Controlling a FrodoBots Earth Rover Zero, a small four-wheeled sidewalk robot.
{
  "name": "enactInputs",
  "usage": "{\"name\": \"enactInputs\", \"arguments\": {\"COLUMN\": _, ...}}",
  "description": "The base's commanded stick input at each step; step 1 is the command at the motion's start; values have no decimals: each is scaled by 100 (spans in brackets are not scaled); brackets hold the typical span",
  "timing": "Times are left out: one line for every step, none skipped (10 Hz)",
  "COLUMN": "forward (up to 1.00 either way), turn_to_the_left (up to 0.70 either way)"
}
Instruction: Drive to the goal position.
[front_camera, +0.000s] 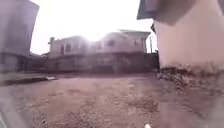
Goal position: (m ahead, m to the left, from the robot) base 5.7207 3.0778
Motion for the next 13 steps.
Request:
{"name": "enactInputs", "arguments": {"forward": 70, "turn_to_the_left": 1}}
{"name": "enactInputs", "arguments": {"forward": 70, "turn_to_the_left": 6}}
{"name": "enactInputs", "arguments": {"forward": 70, "turn_to_the_left": 14}}
{"name": "enactInputs", "arguments": {"forward": 70, "turn_to_the_left": 21}}
{"name": "enactInputs", "arguments": {"forward": 70, "turn_to_the_left": 28}}
{"name": "enactInputs", "arguments": {"forward": 70, "turn_to_the_left": 36}}
{"name": "enactInputs", "arguments": {"forward": 70, "turn_to_the_left": 36}}
{"name": "enactInputs", "arguments": {"forward": 70, "turn_to_the_left": 36}}
{"name": "enactInputs", "arguments": {"forward": 70, "turn_to_the_left": 36}}
{"name": "enactInputs", "arguments": {"forward": 70, "turn_to_the_left": 22}}
{"name": "enactInputs", "arguments": {"forward": 70, "turn_to_the_left": 1}}
{"name": "enactInputs", "arguments": {"forward": 70, "turn_to_the_left": 1}}
{"name": "enactInputs", "arguments": {"forward": 70, "turn_to_the_left": 1}}
